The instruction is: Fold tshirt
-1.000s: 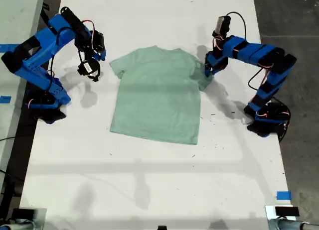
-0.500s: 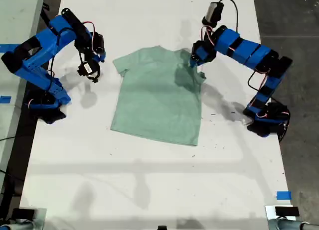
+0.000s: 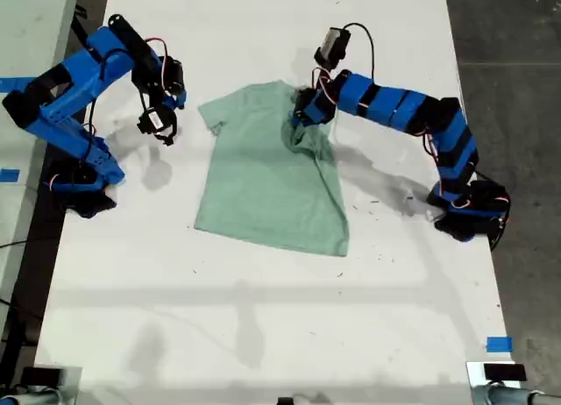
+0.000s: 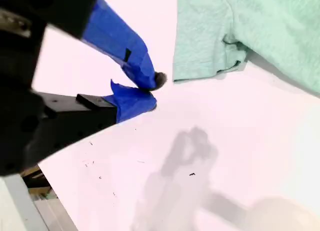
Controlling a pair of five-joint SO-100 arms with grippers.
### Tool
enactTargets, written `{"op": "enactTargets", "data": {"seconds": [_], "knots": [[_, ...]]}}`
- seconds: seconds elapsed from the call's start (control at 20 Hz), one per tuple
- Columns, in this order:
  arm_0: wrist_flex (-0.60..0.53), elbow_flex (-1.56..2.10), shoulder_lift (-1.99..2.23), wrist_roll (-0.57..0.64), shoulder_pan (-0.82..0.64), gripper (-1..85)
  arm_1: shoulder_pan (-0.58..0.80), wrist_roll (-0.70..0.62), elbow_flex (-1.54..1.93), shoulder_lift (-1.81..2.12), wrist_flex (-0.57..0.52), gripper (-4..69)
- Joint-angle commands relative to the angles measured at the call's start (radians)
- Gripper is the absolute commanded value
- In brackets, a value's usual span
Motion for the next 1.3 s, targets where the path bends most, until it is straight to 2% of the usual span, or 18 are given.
{"op": "enactTargets", "data": {"seconds": [0.0,0.05,0.2,0.35,0.5,0.55,0.65,0.7,0.9,1.25], "knots": [[-0.012,-0.005,0.029,-0.02,0.021,0.0,-0.032,-0.011,-0.124,-0.031,-0.041,20.2],[-0.014,-0.003,0.029,-0.023,0.021,0.0,-0.044,-0.044,-0.14,-0.023,-0.003,40.1],[-0.02,0.003,0.026,-0.023,0.023,0.0,-0.069,-0.074,-0.129,0.189,0.135,29.5],[-0.02,0.003,0.025,-0.026,0.031,0.0,-0.066,-0.106,-0.101,0.44,0.295,26.9],[-0.031,0.0,0.008,-0.029,0.028,0.0,-0.052,-0.095,0.069,0.632,0.388,24.0],[-0.032,-0.012,-0.008,-0.032,0.021,5.1,-0.054,-0.092,0.135,0.683,0.39,20.7],[-0.008,-0.086,-0.072,-0.014,0.014,28.2,-0.066,-0.078,0.25,0.772,0.368,17.1],[0.017,-0.144,-0.12,0.005,0.006,31.9,-0.071,-0.071,0.307,0.811,0.348,16.1],[0.061,-0.321,-0.311,0.101,-0.044,36.2,-0.083,-0.054,0.414,0.911,0.321,13.4],[-0.081,-0.322,-0.522,0.19,-0.14,35.0,-0.091,-0.051,0.515,1.019,0.321,11.2]]}}
